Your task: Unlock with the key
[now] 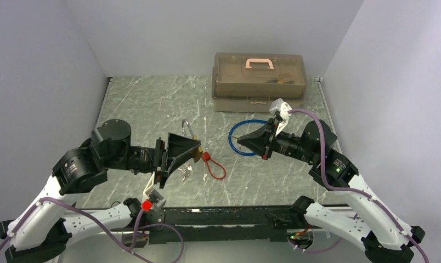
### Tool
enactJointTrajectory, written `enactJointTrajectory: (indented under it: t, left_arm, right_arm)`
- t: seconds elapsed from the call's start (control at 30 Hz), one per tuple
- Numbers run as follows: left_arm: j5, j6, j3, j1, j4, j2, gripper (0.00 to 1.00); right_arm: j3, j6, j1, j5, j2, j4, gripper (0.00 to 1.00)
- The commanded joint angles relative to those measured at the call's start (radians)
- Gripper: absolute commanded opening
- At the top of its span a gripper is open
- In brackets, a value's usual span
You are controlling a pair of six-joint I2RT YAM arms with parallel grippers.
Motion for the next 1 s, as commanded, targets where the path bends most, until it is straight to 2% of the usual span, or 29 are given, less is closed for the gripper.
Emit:
enactJointTrajectory:
  t: [0.0, 0.2, 0.3, 0.5, 0.6, 0.7, 0.77, 0.83, 0.9, 0.97]
  left_arm:
    - [0.027, 0.007, 0.048, -0.026, 0.088, -0.005, 0.0]
    - [0.011, -0.059, 0.069, -0.036, 0.072, 0.013, 0.0]
    - [-0.015, -0.193, 0.104, -0.037, 0.059, 0.042, 0.0]
    - [-0.089, -0.497, 0.192, -0.034, -0.095, 0.146, 0.0]
    - [-0.036, -0.589, 0.197, -0.033, -0.04, 0.129, 0.0]
    - [0.048, -0.589, 0.205, -0.034, 0.044, 0.085, 0.0]
    - [0.083, -0.585, 0.297, -0.035, -0.029, 0.125, 0.0]
    - [0.151, -0.514, 0.367, -0.035, -0.135, 0.148, 0.0]
    - [0.224, -0.421, 0.38, -0.036, -0.207, 0.145, 0.0]
    - [0.265, -0.396, 0.395, -0.041, -0.233, 0.152, 0.0]
  right_arm:
    - [0.041, -0.022, -0.002, -0.014, -0.014, 0.041, 0.0]
    - [0.056, -0.034, -0.003, -0.022, -0.012, 0.033, 0.0]
    - [0.071, -0.046, -0.001, -0.032, -0.004, 0.023, 0.0]
    - [0.105, -0.079, -0.003, -0.063, 0.029, -0.017, 0.0]
    - [0.13, -0.095, -0.002, -0.089, 0.049, -0.045, 0.0]
    - [0.136, -0.115, -0.003, -0.093, 0.034, -0.06, 0.0]
    - [0.109, -0.123, -0.003, -0.09, 0.004, -0.036, 0.0]
    - [0.072, -0.121, -0.002, -0.086, -0.028, -0.004, 0.0]
    - [0.041, -0.123, -0.002, -0.085, -0.05, 0.026, 0.0]
    - [0.023, -0.129, -0.002, -0.084, -0.059, 0.04, 0.0]
